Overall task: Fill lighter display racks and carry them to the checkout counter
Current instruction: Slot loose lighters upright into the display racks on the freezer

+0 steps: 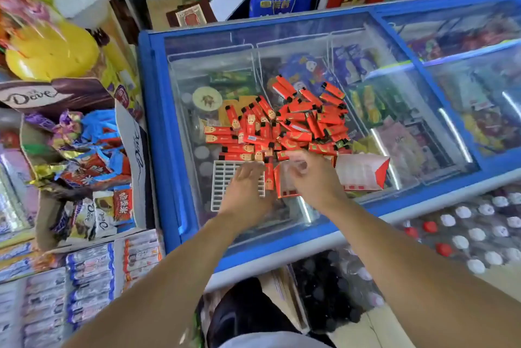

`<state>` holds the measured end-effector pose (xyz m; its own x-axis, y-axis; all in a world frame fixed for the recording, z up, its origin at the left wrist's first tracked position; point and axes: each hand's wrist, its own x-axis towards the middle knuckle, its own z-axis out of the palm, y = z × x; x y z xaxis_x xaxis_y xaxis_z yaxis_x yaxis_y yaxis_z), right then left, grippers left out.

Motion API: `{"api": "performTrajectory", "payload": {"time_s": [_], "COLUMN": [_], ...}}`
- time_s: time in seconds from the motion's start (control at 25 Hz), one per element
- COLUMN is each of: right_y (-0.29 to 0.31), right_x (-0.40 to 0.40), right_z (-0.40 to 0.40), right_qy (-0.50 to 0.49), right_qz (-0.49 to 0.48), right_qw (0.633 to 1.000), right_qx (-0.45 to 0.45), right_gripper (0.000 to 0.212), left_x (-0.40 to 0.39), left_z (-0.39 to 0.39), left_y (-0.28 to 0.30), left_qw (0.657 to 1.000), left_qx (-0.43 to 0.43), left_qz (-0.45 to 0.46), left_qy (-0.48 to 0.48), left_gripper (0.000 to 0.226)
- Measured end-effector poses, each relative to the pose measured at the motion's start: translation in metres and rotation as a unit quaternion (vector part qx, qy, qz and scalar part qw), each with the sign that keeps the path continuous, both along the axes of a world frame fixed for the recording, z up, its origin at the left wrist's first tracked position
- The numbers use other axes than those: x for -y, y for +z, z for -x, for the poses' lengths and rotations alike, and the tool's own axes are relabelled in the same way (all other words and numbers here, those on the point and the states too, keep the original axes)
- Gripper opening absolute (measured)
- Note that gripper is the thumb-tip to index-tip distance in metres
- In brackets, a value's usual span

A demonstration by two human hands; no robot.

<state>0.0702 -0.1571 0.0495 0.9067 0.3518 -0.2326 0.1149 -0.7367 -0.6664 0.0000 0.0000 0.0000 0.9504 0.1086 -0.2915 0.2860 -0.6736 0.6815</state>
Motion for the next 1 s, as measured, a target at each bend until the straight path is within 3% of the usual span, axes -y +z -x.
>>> {"api": "performTrajectory", "payload": {"time_s": [0.12,0.2,0.36,0.68,0.84,1.0], "right_y": [-0.013,-0.023,-0.046,-0.061,-0.061,-0.051], "right_x": [-0.036,-0.057,-0.078,-0.093,-0.090,-0.084], "right_z": [-0.033,-0.051,-0.070,-0.095,-0.104,-0.097], "right_qy": [0.004,0.018,0.033,-0.015,-0.050,-0.046], "right_qz": [0.055,0.124,0.197,0.228,0.201,0.058], "right_qw": [0.995,0.988,0.978,0.973,0.978,0.995], "right_qx": [0.078,0.085,0.055,0.033,0.022,0.070], "right_gripper": [0.032,0.034,0.035,0.026,0.020,0.023], "left_x": [-0.027,-0.038,-0.044,-0.045,-0.048,-0.048], "left_z": [-0.019,-0.024,-0.017,-0.023,-0.039,-0.053], "left_y": [-0.030,-0.048,-0.065,-0.068,-0.067,-0.063], "left_qw": [0.989,0.977,0.968,0.977,0.979,0.990], "left_qx": [-0.005,-0.033,-0.032,-0.015,-0.025,-0.007], "left_qz": [-0.141,-0.191,-0.218,-0.188,-0.184,-0.132], "left_qy": [-0.045,-0.092,-0.122,-0.101,-0.088,-0.053], "left_gripper": [0.088,0.096,0.097,0.096,0.100,0.111]}}
